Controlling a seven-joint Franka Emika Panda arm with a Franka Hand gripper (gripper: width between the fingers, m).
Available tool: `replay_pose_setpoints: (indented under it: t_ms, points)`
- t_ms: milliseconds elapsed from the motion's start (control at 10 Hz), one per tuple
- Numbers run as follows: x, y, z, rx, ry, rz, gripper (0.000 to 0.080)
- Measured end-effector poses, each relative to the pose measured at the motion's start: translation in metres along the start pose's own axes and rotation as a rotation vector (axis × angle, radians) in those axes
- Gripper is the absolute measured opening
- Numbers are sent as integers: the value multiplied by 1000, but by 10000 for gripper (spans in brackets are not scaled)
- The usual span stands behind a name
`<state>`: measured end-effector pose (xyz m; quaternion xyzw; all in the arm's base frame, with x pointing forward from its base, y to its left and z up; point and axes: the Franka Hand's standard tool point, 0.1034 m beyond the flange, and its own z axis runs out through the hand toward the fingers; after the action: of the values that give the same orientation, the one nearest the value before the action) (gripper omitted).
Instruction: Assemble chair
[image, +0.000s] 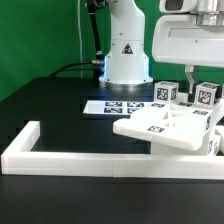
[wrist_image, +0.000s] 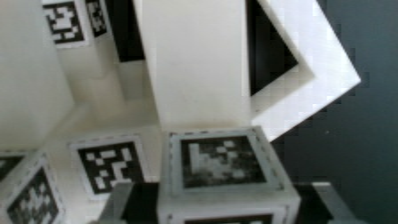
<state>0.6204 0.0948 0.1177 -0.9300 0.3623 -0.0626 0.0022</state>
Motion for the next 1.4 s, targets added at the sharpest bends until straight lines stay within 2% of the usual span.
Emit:
replay_pose_setpoints:
  t_ms: [300, 600, 800, 1100, 1200, 1400]
  points:
    - [-3, -5, 1, 25, 20, 242, 287]
    - [-3, -6, 1, 31, 16, 476, 287]
    - [-4, -7, 1, 44, -2, 652, 287]
    - [-3, -12, 1, 100, -38, 952, 287]
    - [-4, -14, 1, 111, -47, 1057, 287]
    - [-4, -15, 1, 114, -66, 1208, 287]
